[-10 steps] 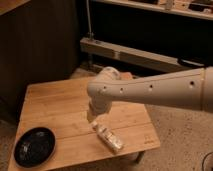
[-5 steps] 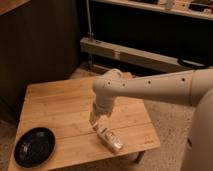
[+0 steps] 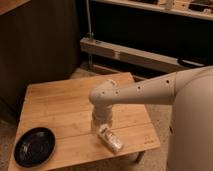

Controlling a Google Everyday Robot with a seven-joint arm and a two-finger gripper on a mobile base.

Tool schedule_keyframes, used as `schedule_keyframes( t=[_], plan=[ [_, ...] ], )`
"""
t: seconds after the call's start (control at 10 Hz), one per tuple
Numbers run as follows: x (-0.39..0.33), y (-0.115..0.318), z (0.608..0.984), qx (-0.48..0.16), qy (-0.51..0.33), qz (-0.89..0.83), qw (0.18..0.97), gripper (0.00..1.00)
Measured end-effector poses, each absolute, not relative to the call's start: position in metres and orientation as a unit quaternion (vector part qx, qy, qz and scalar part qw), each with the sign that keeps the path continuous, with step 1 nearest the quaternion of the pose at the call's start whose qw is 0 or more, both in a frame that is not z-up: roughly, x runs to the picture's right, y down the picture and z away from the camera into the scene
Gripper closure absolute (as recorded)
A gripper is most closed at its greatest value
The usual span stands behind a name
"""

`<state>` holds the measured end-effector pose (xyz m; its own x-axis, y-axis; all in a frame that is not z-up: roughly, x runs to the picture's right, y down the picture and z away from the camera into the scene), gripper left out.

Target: Place the bottle in the ceramic bowl

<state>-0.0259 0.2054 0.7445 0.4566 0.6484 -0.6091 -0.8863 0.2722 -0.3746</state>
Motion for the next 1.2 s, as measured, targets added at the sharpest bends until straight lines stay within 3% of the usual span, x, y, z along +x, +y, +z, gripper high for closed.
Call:
schedule_keyframes(
  t=[0.6, 1.2],
  plan=[
    [0.003, 0.224, 0.752, -0.319, 0.190, 0.489, 0.789, 0.35],
    [0.017, 0.247, 0.777, -0.337, 0.174, 0.495, 0.781, 0.35]
  ],
)
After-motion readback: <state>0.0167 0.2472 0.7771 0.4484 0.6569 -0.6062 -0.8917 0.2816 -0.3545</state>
